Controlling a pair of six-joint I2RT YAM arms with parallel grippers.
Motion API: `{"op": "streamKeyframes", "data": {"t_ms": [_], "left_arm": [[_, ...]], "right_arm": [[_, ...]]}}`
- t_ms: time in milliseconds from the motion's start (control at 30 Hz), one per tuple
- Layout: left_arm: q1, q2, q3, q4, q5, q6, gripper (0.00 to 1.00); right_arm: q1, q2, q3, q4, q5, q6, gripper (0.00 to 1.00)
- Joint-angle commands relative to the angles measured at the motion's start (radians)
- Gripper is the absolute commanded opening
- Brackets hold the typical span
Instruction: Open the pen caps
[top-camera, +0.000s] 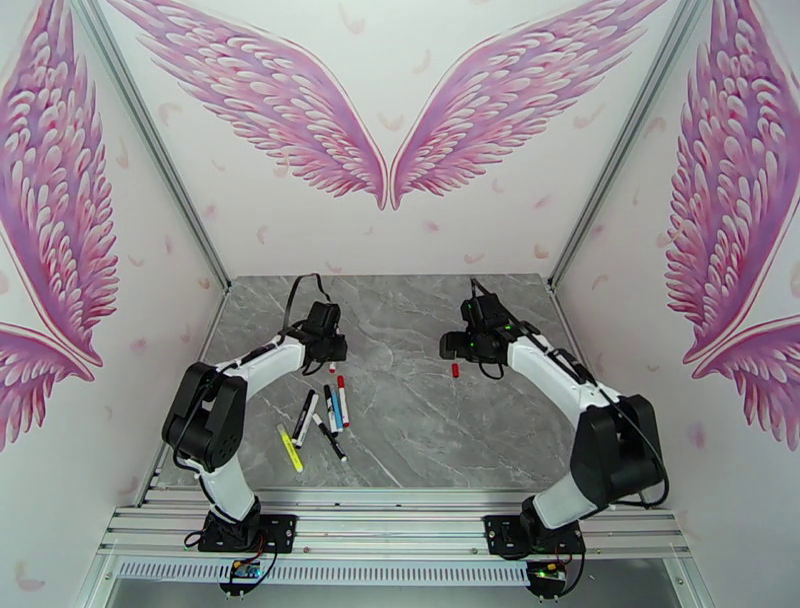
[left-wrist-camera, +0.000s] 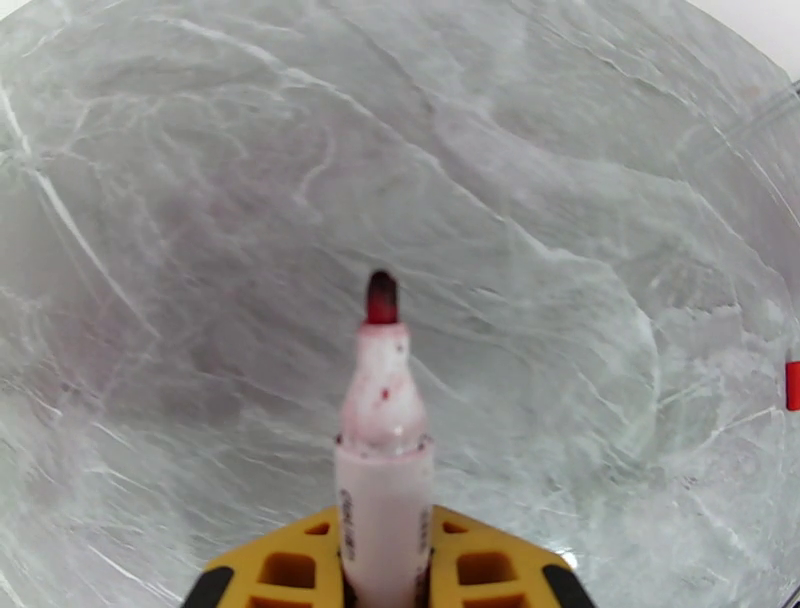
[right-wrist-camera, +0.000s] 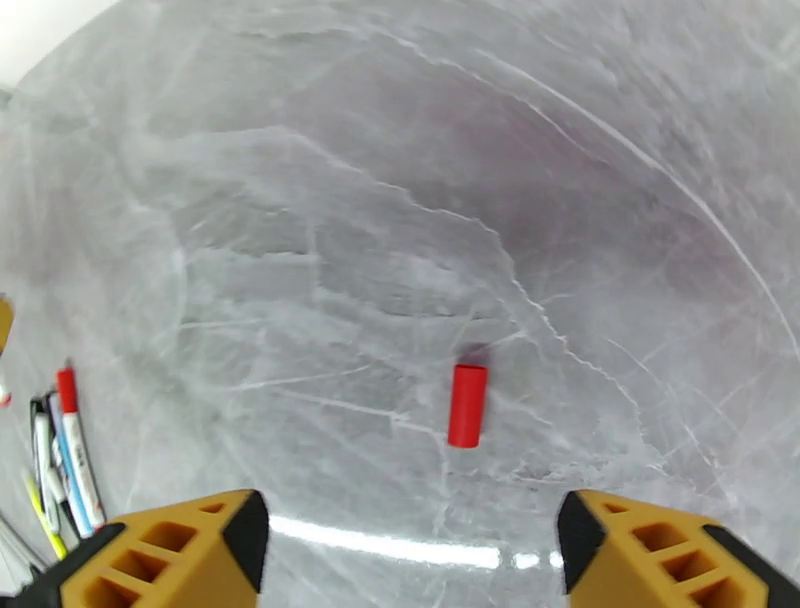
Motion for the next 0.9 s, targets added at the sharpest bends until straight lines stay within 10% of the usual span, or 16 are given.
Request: {"op": "streamKeyframes", "data": {"t_ms": [0, 867], "left_arm": [[0.036, 0.023, 0.034, -0.057, -0.023, 0.039, 0.0], [0.07, 0.214, 0.146, -0.124, -0.09, 0.084, 0.03]], "right_arm": [[0.016, -0.108, -0.066, 0.063, -0.128, 0.007, 0.99], [0.101, -0.395, -0.244, 0.184, -0.32, 0.078, 0.99]]}}
